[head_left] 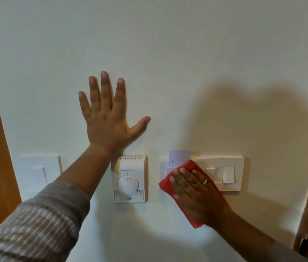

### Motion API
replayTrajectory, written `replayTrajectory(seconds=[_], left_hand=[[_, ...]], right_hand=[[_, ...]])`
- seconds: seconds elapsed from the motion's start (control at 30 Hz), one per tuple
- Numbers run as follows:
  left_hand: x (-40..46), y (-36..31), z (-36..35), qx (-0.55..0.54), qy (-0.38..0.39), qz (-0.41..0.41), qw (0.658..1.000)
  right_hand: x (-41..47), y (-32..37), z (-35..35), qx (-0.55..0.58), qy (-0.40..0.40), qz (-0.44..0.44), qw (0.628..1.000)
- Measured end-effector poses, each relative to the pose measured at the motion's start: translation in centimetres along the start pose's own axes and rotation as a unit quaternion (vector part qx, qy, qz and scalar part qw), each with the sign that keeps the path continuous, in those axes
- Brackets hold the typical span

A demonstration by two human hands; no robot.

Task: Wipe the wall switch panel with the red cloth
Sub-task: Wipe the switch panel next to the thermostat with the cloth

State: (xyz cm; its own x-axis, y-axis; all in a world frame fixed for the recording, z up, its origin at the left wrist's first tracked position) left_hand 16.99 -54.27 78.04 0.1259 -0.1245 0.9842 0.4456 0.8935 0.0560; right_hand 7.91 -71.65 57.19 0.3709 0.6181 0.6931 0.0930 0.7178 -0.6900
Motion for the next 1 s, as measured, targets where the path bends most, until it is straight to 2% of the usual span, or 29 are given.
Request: replayTrajectory(seconds=[0.13,0.2,0.27,0.37,0.43,0.5,0.57,0.67,0.73,0.83,0.9,1.0], left_hand=[[0.0,0.0,0.0,0.002,-0.006,-0.001,1.0],[0.0,0.0,0.0,0.001,-0.005,-0.002,1.0],[0.0,0.0,0.0,0.003,-0.003,-0.003,1.0],[0.0,0.0,0.0,-0.002,0.005,-0.007,1.0],[0.0,0.1,0.1,-0.001,0.005,-0.005,1.0],[0.0,0.2,-0.1,-0.004,0.007,-0.004,1.0],[0.0,0.2,-0.2,-0.005,0.009,-0.002,1.0],[-0.1,0.1,-0.3,-0.004,0.008,-0.001,1.0],[-0.1,0.1,-0.3,-0.006,0.007,-0.002,1.0],[-0.1,0.2,-0.2,-0.004,0.003,-0.003,1.0],[-0.2,0.2,-0.3,-0.002,0.0,-0.001,1.0],[-0.2,0.2,-0.4,0.002,-0.008,0.0,1.0]], right_hand=[[3.7,-0.4,0.6,0.012,-0.018,-0.14,0.99],[4.6,0.3,0.1,0.019,-0.012,-0.163,0.986],[4.2,1.9,-0.2,0.019,-0.012,-0.087,0.996],[1.8,3.4,-0.4,0.023,0.012,0.109,0.994],[1.2,2.4,-0.3,0.019,0.014,0.152,0.988],[1.5,0.9,0.3,0.02,-0.011,0.093,0.995],[2.0,-0.3,0.7,0.018,-0.036,-0.03,0.999],[1.8,-0.4,-0.1,0.021,-0.024,-0.185,0.982],[0.9,0.4,-0.8,0.024,-0.005,-0.176,0.984],[-1.0,1.1,-1.3,-0.021,0.014,-0.056,0.998],[-1.0,0.0,-1.0,-0.029,0.011,-0.076,0.997],[1.8,-1.2,-0.4,0.005,-0.009,-0.184,0.983]])
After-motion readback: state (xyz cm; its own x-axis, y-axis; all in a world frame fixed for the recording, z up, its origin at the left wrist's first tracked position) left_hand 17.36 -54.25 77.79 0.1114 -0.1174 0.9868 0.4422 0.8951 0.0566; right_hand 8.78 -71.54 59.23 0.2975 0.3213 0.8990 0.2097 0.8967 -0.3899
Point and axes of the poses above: each hand's wrist, its own x-axis towards the middle knuckle, its own z-axis out of the back of the hand, y = z × x, the point moved 10 cm from there along x, towards the middle knuckle, and after that the axes turned 1 degree about -y, right-handed, at the moved point
